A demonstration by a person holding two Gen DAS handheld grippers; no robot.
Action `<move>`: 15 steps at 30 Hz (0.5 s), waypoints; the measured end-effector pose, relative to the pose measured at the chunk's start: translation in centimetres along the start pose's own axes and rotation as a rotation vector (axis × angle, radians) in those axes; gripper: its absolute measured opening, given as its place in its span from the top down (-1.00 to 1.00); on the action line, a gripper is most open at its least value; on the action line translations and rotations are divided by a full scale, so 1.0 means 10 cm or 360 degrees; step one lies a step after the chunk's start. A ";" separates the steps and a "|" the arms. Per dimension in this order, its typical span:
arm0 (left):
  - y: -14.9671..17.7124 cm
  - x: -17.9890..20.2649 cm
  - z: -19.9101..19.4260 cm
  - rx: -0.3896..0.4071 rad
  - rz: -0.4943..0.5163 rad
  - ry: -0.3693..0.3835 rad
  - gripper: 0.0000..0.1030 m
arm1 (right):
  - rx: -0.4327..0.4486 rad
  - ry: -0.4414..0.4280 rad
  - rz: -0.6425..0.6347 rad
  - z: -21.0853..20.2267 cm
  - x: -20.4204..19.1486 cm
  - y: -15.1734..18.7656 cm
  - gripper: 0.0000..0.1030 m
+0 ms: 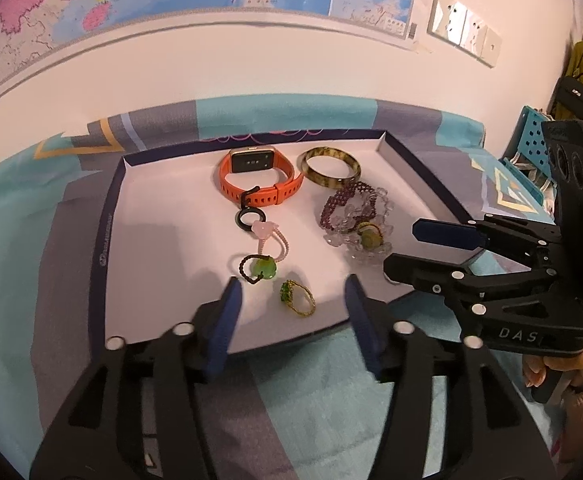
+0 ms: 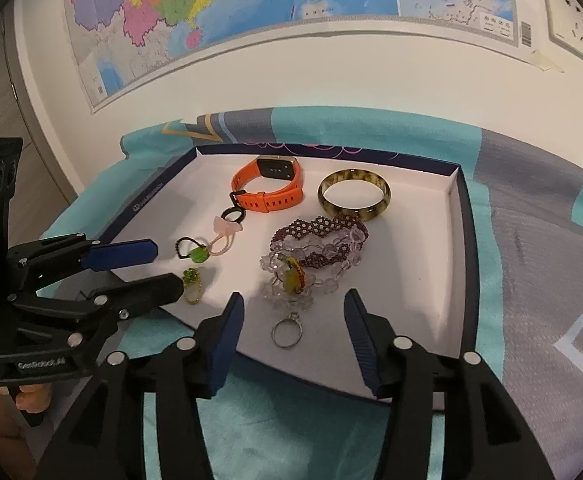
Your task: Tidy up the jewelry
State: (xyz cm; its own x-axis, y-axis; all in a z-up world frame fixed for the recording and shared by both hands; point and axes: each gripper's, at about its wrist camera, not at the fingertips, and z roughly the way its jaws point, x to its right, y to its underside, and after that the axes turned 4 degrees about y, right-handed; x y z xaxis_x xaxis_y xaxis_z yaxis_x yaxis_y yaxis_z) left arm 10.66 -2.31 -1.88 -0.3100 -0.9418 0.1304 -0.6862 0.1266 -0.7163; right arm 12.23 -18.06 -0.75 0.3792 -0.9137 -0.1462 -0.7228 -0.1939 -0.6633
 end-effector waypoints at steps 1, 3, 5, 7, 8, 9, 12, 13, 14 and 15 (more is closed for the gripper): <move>0.02 0.01 -0.04 0.0011 0.0006 -0.0007 -0.22 | 0.0012 0.0005 0.0003 -0.02 0.00 0.01 -0.33; 0.05 0.02 -0.09 0.0026 0.0000 -0.0016 -0.47 | 0.0059 0.0039 0.0008 -0.10 -0.01 0.04 -0.60; 0.10 0.02 -0.17 0.0053 -0.0019 -0.0030 -0.64 | 0.0081 0.0040 0.0017 -0.16 0.00 0.07 -0.82; 0.16 0.01 -0.26 0.0089 -0.0048 -0.0059 -0.90 | 0.0101 0.0038 0.0045 -0.22 0.02 0.11 -0.88; 0.18 0.01 -0.30 0.0110 -0.0051 -0.0079 -0.90 | 0.0109 0.0040 0.0052 -0.25 0.02 0.14 -0.88; 0.21 0.01 -0.34 0.0125 -0.0052 -0.0102 -0.90 | 0.0118 0.0059 0.0054 -0.28 0.02 0.16 -0.88; 0.27 0.01 -0.41 0.0127 -0.0072 -0.0145 -0.90 | 0.0145 0.0108 0.0057 -0.37 -0.01 0.23 -0.88; 0.29 0.01 -0.44 0.0130 -0.0079 -0.0161 -0.90 | 0.0148 0.0113 0.0065 -0.39 -0.01 0.25 -0.88; 0.31 0.02 -0.47 0.0134 -0.0083 -0.0187 -0.90 | 0.0152 0.0121 0.0071 -0.42 -0.02 0.27 -0.88; 0.32 0.02 -0.49 0.0136 -0.0086 -0.0201 -0.90 | 0.0158 0.0139 0.0074 -0.44 -0.04 0.30 -0.88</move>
State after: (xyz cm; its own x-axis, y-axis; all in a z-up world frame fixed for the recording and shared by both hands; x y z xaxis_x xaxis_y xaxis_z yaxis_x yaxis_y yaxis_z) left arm 5.18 -0.56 -0.77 -0.1853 -0.9788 0.0871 -0.6396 0.0528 -0.7669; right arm 7.41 -19.86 0.57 0.2920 -0.9492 -0.1170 -0.6760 -0.1182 -0.7274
